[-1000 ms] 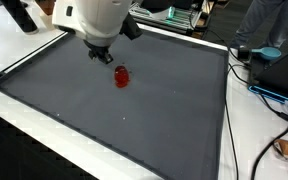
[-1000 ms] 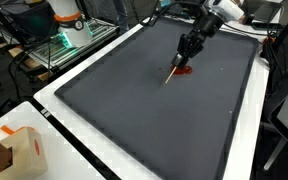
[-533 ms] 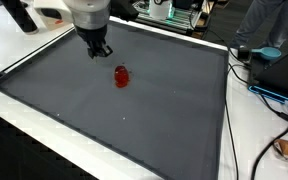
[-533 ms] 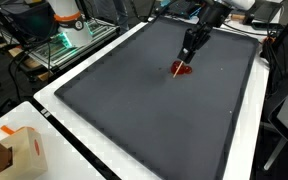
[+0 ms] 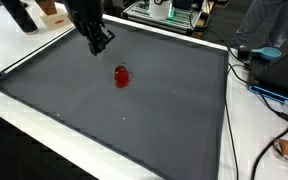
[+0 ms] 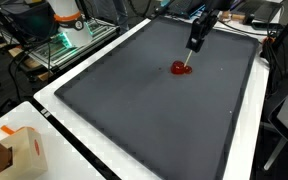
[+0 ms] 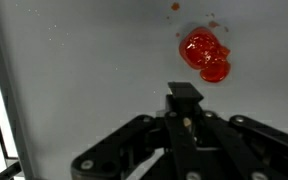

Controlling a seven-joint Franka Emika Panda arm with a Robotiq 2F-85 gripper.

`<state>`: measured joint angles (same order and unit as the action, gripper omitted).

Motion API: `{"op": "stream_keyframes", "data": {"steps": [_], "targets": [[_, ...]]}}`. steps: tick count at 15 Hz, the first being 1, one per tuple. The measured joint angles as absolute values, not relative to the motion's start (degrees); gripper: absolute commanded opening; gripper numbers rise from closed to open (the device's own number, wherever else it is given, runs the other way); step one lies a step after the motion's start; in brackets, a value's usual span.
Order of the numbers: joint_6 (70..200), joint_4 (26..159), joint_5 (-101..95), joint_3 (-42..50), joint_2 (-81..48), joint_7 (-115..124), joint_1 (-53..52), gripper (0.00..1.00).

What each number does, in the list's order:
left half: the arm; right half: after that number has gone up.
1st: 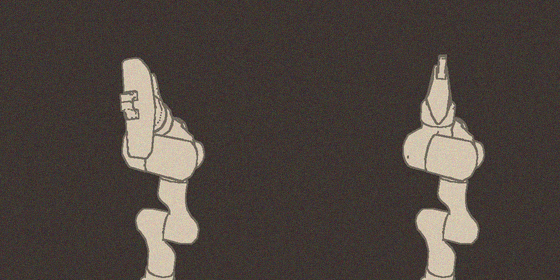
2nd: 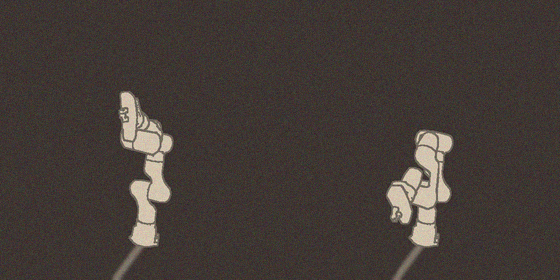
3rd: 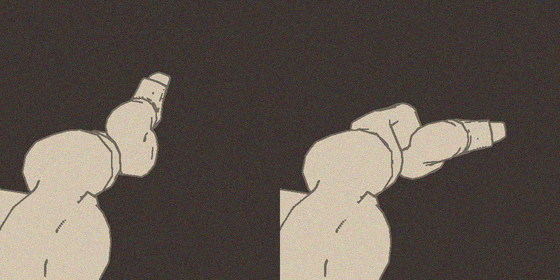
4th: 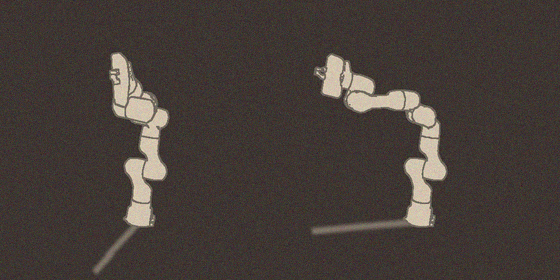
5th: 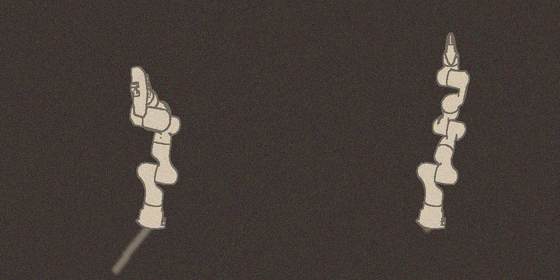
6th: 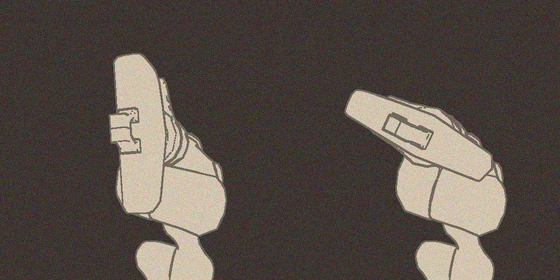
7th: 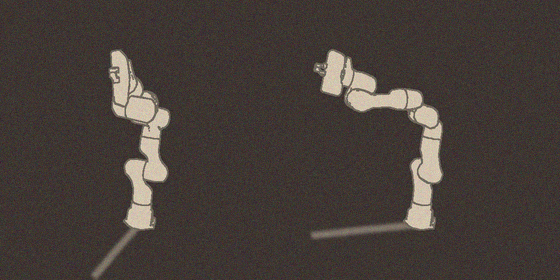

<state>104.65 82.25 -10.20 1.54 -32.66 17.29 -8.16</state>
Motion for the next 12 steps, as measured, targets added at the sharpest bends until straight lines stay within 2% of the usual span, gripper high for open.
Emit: {"op": "stream_keyframes", "data": {"steps": [12], "targets": [[104.8, 85.0, -2.2, -0.5, -28.1, 6.4, -5.1, 0.03]]}}
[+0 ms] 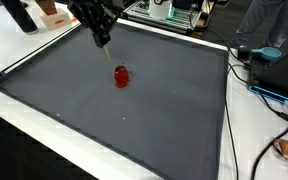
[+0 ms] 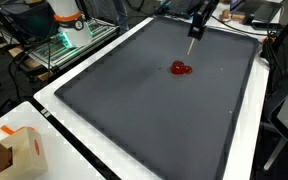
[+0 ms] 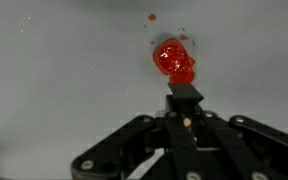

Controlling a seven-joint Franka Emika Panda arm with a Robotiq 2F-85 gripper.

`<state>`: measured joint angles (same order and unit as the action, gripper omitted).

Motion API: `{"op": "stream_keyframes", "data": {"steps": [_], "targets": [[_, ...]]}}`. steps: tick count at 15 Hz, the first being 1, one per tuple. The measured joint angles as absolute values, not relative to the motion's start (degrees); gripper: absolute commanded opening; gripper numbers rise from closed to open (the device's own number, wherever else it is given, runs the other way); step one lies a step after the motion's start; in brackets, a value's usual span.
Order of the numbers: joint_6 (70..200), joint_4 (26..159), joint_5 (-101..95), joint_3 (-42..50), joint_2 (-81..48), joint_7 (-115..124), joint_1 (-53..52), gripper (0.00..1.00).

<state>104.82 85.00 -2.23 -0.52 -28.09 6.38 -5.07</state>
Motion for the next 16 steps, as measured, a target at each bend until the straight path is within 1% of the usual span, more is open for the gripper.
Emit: {"op": "stream_keyframes", "data": {"steps": [4, 5, 11, 12, 16], "targets": [[104.8, 85.7, -1.4, -0.8, -27.7, 5.0, -4.9, 0.03], [104.8, 85.8, -1.3, -0.9, -27.6, 4.8, -4.9, 0.13], [104.8, 86.0, -1.3, -1.1, -27.4, 4.5, -4.8, 0.13], [104.8, 86.0, -1.3, -1.1, -27.4, 4.5, -4.8, 0.03], [104.8, 85.8, -1.3, -1.1, -27.5, 4.5, -4.8, 0.03]]}}
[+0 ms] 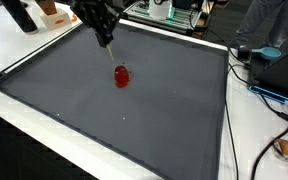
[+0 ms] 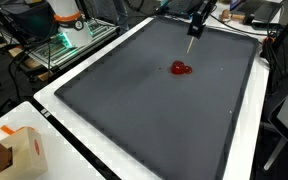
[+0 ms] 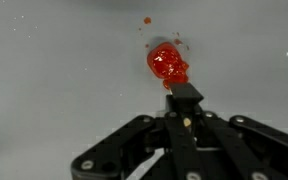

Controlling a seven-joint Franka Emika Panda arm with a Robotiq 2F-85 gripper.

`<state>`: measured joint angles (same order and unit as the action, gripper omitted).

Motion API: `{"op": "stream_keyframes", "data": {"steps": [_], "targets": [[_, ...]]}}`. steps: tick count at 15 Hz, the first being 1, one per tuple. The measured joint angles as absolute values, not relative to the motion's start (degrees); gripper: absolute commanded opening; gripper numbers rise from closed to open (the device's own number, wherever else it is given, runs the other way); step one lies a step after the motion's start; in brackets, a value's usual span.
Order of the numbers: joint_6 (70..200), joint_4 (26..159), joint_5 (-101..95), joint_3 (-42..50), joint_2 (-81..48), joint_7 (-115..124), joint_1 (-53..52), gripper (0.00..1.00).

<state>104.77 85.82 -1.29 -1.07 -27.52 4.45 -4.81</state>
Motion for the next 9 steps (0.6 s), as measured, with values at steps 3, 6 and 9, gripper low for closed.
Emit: {"op": "stream_keyframes", "data": {"steps": [3, 6, 9], "targets": [[104.3, 85.8, -0.9, -1.1, -27.7, 4.4, -4.7, 0.03], [103.3, 85.9, 0.7, -1.2, -28.1, 3.5, -4.1, 0.03], [102.8, 86.2, 2.6, -1.3, -28.8, 2.1, -3.3, 0.03]]}}
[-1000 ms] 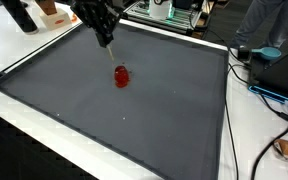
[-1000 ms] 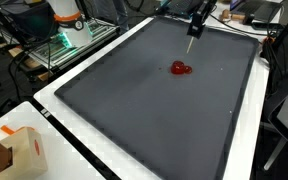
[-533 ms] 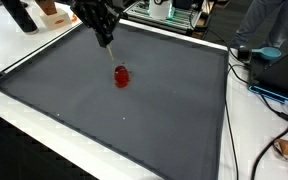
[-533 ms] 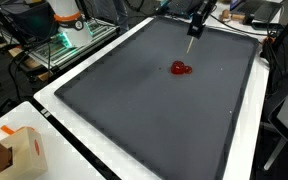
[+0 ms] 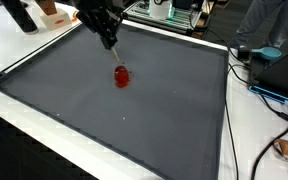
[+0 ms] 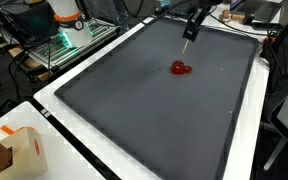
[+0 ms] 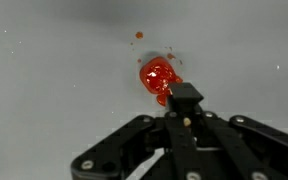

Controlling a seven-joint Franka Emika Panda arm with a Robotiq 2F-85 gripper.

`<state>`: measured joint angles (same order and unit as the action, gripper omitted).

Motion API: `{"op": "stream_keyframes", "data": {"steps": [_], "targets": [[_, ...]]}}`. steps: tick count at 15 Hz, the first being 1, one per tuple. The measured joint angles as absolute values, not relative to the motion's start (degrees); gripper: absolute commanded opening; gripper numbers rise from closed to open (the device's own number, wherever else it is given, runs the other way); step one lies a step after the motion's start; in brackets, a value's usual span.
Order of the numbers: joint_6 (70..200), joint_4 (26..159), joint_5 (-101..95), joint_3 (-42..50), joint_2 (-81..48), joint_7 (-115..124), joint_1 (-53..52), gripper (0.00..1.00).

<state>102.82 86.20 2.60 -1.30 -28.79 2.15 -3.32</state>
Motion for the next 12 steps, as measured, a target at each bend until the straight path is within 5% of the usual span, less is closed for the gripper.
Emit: {"op": "stream_keyframes", "data": {"steps": [12], "targets": [[103.5, 88.2, 7.8, -1.6, -30.9, -3.5, -0.5, 0.03]]}}
